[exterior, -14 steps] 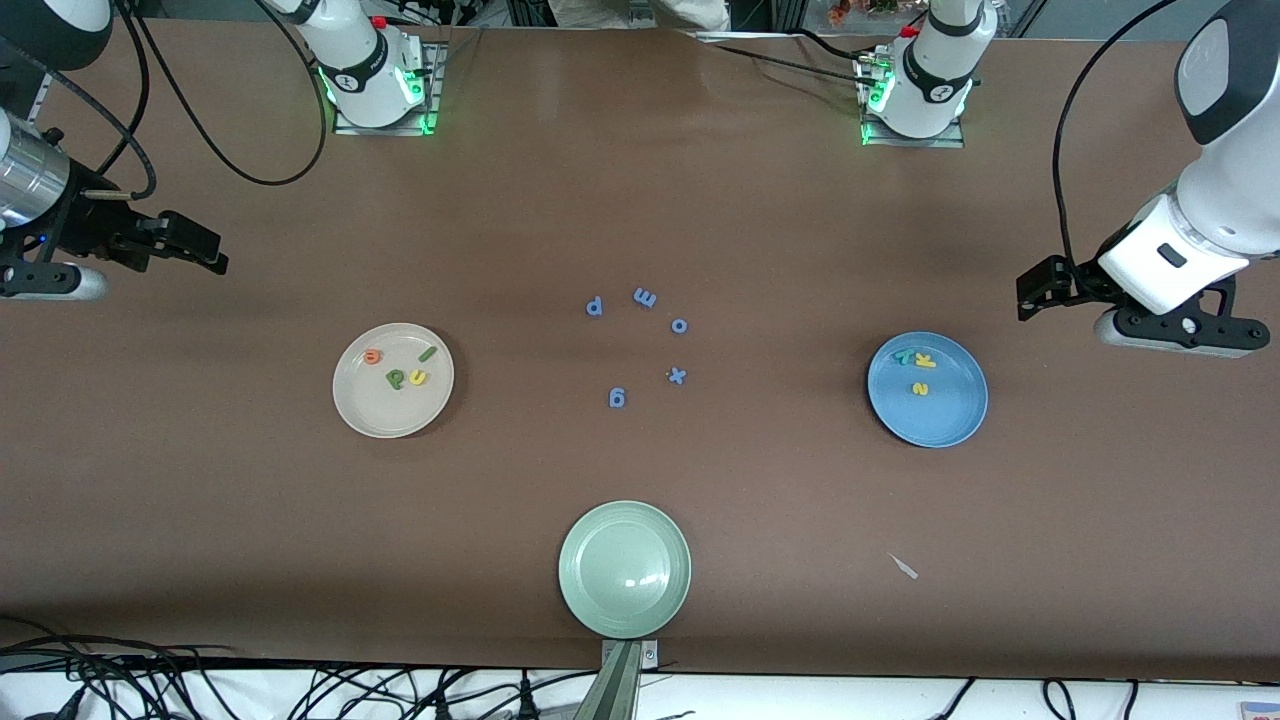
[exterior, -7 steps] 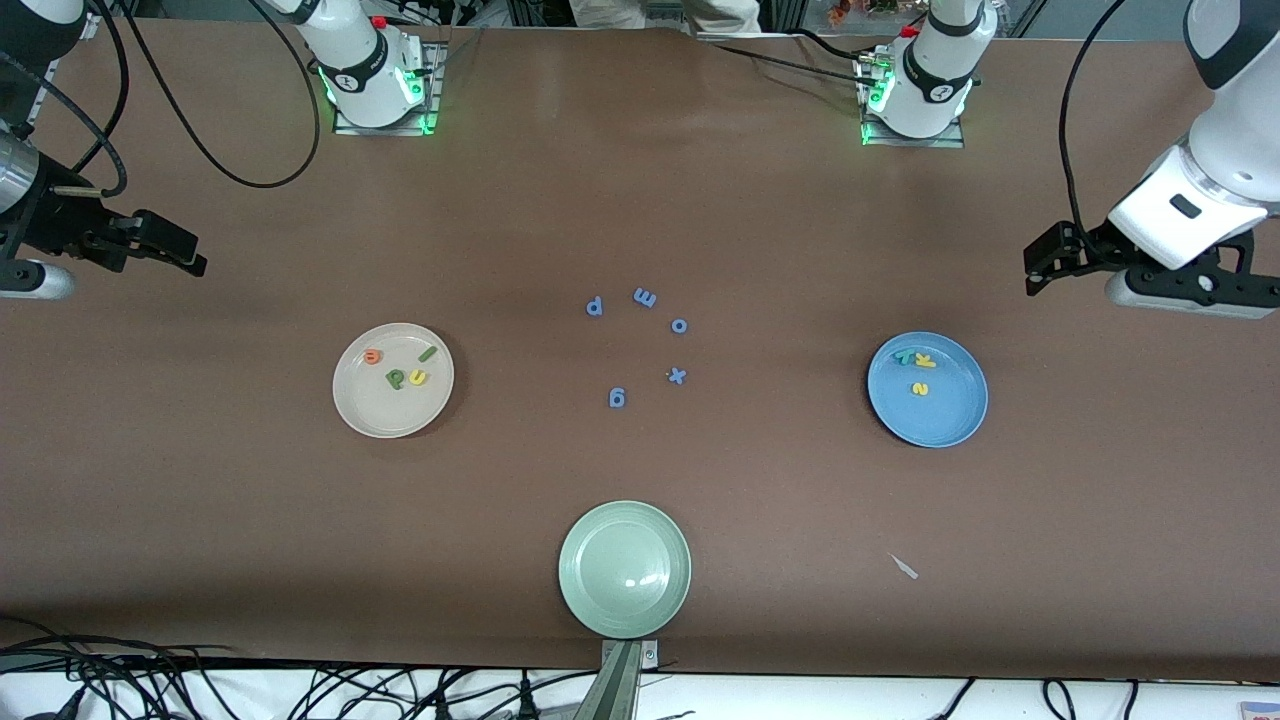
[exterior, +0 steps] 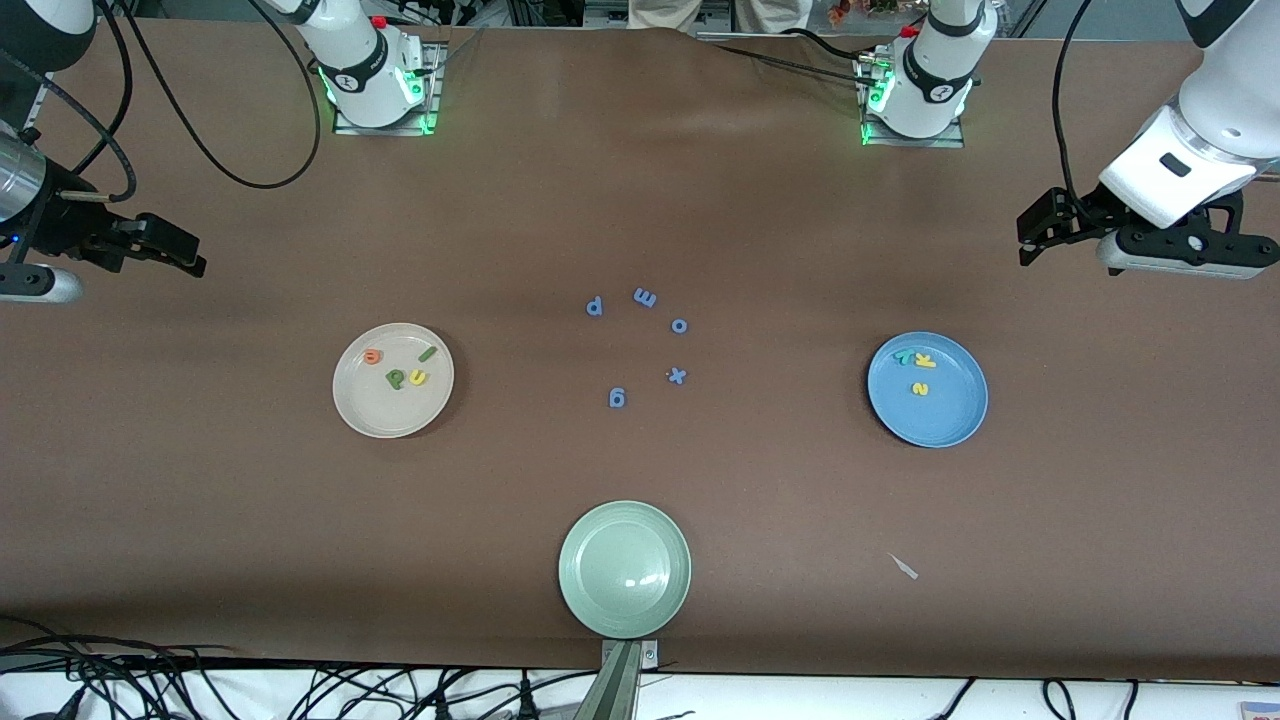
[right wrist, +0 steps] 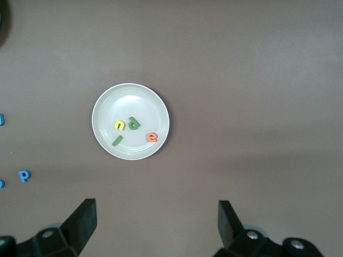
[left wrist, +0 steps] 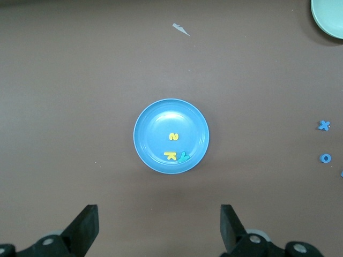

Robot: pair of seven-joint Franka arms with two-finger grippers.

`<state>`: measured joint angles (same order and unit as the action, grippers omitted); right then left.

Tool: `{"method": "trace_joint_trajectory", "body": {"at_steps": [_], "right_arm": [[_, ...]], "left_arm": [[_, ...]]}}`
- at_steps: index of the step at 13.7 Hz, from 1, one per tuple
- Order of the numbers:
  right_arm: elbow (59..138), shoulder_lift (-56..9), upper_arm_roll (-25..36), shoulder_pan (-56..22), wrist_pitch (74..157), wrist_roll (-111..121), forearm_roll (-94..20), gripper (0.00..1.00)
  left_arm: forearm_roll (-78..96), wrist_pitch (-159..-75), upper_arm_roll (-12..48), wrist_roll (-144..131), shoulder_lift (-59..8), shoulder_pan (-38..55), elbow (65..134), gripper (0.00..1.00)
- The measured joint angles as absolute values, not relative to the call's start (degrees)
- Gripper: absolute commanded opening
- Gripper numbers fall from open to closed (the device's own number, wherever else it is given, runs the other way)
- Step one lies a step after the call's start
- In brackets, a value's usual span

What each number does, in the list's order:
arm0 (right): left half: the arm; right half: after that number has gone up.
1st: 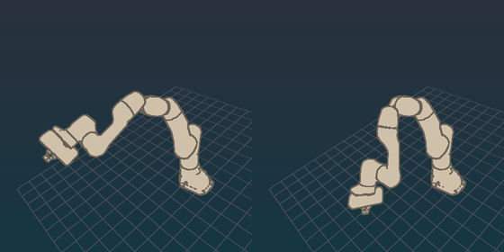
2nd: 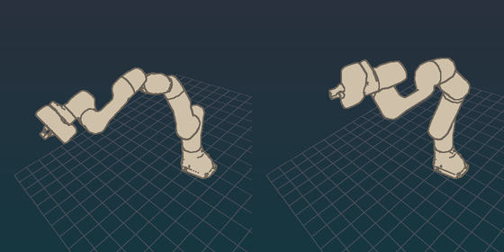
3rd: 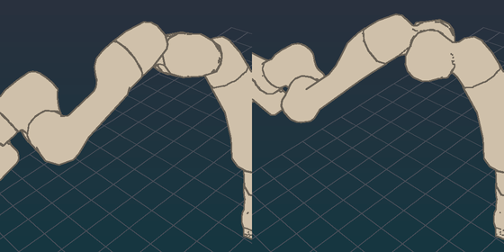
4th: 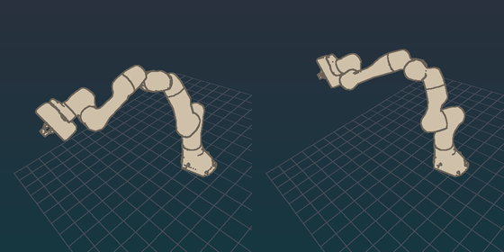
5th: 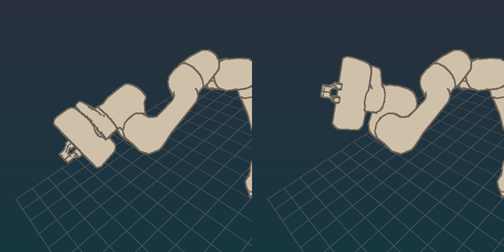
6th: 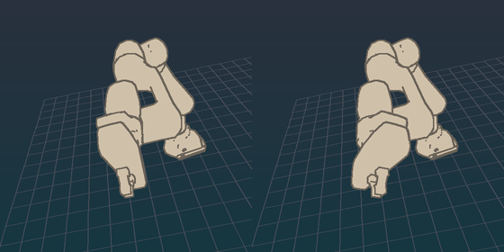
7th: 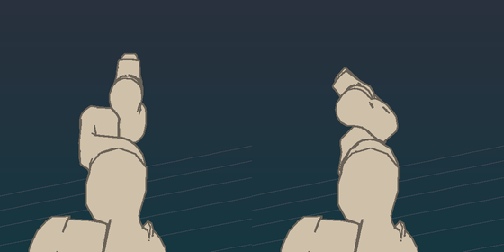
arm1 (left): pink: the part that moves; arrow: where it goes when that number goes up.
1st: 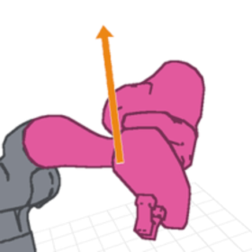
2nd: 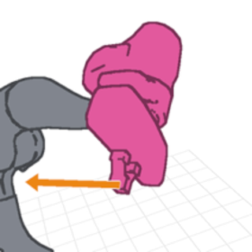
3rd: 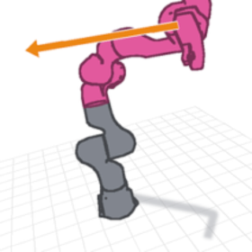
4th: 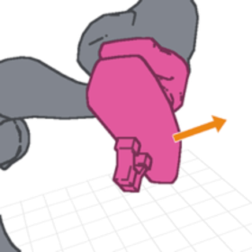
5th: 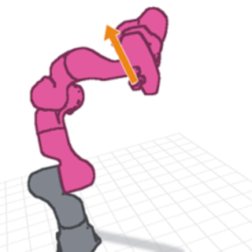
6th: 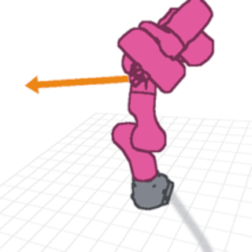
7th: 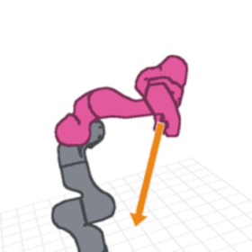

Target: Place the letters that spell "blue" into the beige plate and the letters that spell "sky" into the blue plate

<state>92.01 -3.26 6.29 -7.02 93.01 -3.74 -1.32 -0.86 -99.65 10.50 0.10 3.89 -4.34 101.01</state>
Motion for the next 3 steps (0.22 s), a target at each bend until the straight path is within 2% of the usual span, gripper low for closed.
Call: {"method": "trace_joint_trajectory", "body": {"at_steps": [3], "right_arm": [[91.9, -3.3, 6.1, -7.2, 92.9, -3.7, -1.3, 1.0]], "left_arm": [[-0.9, -99.6, 10.5, 0.1, 3.9, -4.3, 101.1, 1.0]]}}
